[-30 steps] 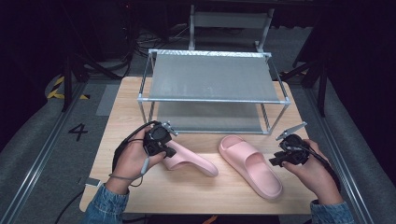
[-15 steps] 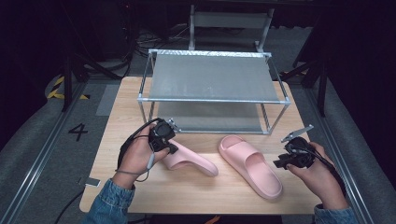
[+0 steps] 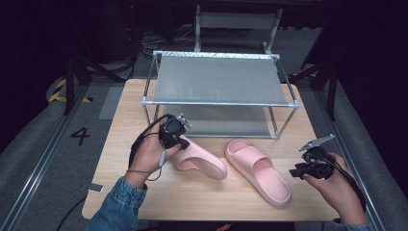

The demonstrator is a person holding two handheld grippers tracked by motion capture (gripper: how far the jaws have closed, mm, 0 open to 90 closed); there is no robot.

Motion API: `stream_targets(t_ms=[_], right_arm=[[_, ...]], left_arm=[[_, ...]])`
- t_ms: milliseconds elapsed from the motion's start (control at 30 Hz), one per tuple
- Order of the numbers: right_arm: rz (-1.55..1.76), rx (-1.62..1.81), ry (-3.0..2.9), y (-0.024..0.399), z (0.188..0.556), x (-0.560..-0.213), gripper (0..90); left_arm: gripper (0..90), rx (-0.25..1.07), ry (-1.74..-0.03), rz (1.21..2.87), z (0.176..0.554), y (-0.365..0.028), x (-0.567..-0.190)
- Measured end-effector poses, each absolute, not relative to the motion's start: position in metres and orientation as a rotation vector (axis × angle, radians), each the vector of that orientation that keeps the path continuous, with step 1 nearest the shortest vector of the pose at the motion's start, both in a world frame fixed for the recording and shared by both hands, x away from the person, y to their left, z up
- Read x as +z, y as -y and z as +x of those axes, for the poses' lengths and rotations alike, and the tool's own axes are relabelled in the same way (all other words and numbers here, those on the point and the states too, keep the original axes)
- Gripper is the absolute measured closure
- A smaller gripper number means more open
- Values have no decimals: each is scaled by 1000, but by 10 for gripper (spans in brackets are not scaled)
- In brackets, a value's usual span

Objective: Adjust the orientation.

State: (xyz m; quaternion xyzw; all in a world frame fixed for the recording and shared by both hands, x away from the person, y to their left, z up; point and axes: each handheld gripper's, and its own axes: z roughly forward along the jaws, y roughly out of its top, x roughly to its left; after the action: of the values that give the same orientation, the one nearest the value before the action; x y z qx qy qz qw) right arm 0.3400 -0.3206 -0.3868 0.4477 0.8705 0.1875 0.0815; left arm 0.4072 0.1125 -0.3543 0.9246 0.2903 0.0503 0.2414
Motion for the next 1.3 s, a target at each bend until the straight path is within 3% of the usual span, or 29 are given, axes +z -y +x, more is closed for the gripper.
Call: stream_targets(t_ms=[67,200,267,533,1067,1300], right_arm=[[1345,557,-2600,323,338,-387,634],[1356,559,-2588,326,335,-388,631],[1368,559,-2578,330,332,-387,629],[1368,564,-2576,330,331,-388,622],[1350,571,-2597,327,334,-389,614],[1324,573,-2606,323,334,-389,612]], left_arm=[[860,149,-789,2520,410,-110,-354],[711,246,-803,2465,412,-107,-352],[686,309,-840,2385,411,-111,-345],[690,259,-836,2383,408,-115,-342],[690,128,-714,2558,406,-73,-380],[697,172,-767,2598,409,-65,-404]])
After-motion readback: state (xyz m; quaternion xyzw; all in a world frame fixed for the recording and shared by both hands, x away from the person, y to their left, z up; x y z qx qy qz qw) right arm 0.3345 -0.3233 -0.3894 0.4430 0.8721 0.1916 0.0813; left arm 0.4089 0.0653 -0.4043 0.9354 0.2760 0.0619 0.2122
